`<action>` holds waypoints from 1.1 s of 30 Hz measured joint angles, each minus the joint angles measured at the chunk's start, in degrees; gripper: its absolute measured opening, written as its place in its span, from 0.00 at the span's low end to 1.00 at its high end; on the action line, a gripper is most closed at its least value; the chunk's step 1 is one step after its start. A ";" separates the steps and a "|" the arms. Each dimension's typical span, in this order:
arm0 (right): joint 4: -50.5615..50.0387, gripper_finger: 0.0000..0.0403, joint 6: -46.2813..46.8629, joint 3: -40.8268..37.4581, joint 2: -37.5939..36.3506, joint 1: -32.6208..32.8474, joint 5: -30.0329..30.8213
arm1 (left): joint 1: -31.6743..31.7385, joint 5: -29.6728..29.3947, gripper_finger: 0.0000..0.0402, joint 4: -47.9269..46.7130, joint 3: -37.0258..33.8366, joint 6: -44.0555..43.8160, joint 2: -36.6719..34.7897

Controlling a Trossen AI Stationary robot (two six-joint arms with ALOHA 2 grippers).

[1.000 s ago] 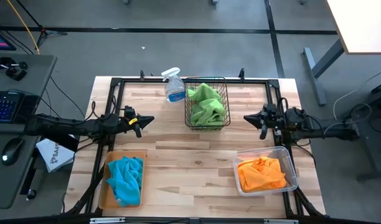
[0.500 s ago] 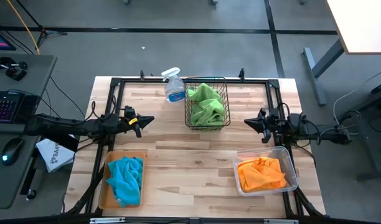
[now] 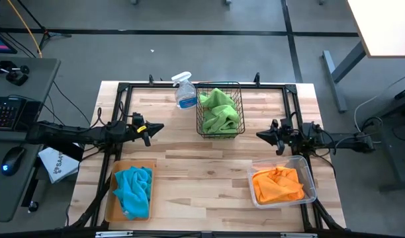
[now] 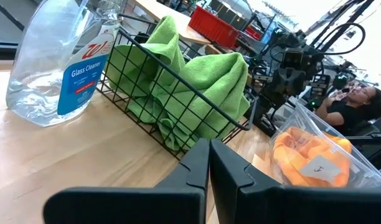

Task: Sort microfiber towel by color & place in baskets
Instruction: Return to Home Position

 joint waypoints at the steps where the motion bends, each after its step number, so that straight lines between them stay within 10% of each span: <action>1: 0.00 0.00 0.38 0.00 0.00 0.00 0.00 | -0.02 0.00 0.00 -0.02 0.00 0.05 0.00; 33: -0.11 0.00 0.60 0.07 -0.79 0.09 0.03 | -0.20 0.25 0.00 -4.99 -0.13 -0.09 -25.38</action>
